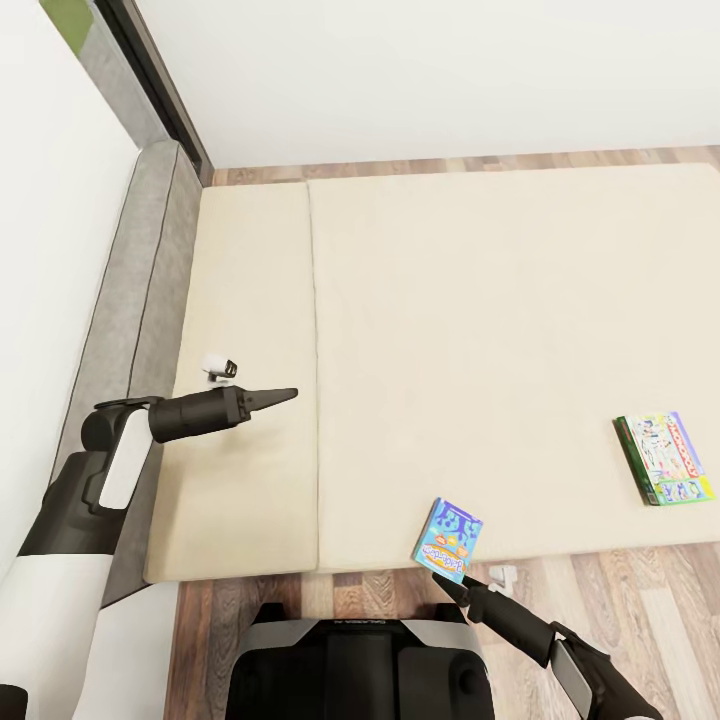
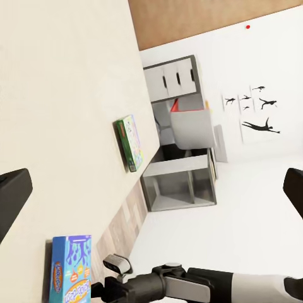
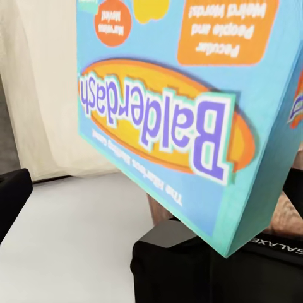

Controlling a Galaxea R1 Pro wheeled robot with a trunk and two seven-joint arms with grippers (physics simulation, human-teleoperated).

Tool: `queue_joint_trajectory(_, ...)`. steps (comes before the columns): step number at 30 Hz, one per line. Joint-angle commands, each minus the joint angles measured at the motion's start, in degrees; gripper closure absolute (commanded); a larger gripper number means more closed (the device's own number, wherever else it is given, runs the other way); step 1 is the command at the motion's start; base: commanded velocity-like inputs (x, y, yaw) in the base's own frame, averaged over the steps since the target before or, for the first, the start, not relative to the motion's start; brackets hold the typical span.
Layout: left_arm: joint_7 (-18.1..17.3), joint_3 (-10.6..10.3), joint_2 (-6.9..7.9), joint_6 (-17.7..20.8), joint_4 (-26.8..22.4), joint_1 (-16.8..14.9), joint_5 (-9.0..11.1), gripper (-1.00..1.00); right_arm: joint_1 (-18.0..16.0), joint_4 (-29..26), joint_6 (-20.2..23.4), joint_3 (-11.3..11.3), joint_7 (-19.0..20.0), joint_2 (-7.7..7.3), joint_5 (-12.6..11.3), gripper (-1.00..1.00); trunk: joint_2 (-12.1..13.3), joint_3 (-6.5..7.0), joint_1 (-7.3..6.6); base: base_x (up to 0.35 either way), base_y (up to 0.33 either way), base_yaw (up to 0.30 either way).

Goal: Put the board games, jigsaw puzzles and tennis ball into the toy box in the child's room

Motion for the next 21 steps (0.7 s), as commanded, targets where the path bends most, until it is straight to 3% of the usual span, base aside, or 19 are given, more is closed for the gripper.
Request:
queue_joint_trajectory(1,-0.2,0.01,0.0,0.23,0.0,-0.02,-0.06,-1.0,-0.02,0.04,0.29,-0.1,0.25,0.0,-0.22,-1.0,-0.03,-0.02,0.01,0.0,0.0,0.0)
queue_joint_trajectory(21,-0.19,-0.03,-0.07,0.23,0.0,-0.02,-0.07,-1.0,-0.02,0.03,0.13,-0.1,0.34,-0.06,-0.29,-1.0,-0.03,-0.02,0.01,0.0,0.0,0.0)
